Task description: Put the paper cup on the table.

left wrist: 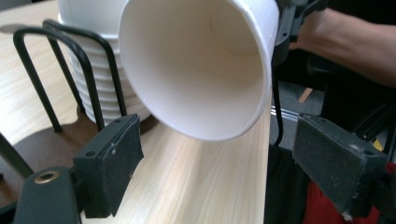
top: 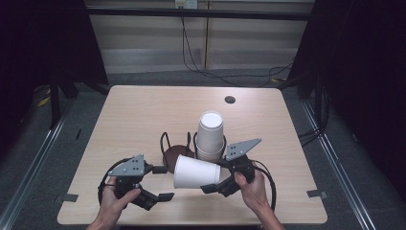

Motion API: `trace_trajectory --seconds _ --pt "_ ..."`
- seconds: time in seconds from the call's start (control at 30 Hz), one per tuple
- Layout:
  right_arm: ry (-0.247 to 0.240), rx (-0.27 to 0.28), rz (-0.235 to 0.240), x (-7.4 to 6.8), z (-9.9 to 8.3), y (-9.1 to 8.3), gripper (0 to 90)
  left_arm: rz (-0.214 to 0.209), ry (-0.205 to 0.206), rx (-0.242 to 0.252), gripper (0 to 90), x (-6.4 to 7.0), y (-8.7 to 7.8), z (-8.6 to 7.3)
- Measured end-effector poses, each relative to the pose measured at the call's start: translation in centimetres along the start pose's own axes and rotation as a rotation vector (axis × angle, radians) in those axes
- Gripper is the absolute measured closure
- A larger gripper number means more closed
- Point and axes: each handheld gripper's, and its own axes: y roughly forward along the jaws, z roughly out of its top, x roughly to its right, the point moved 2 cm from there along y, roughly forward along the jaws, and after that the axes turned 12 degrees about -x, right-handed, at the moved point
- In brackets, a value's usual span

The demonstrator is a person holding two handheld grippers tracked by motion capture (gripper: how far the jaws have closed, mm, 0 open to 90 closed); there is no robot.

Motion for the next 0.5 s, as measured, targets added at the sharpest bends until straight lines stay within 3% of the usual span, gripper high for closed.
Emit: trace_trajectory --seconds 0.03,0.27,0.37,0.5 --pt "-0.003 0.006 0.000 0.0 0.0 0.1 23.7 -0.009 0.002 0.005 15.7 0.0 0.1 0.0" --pt "-0.007 -0.001 0.022 -0.2 0.1 0.6 23.8 0.038 0.010 0.039 15.5 0.0 0.3 0.1" --pt "-0.010 -0.008 0.037 -0.2 0.2 0.9 23.8 0.034 -0.007 0.079 15.5 -0.1 0.4 0.1" --pt "-0.014 -0.016 0.050 -0.3 0.2 1.2 23.8 0.035 0.000 0.090 15.3 0.0 0.6 0.2"
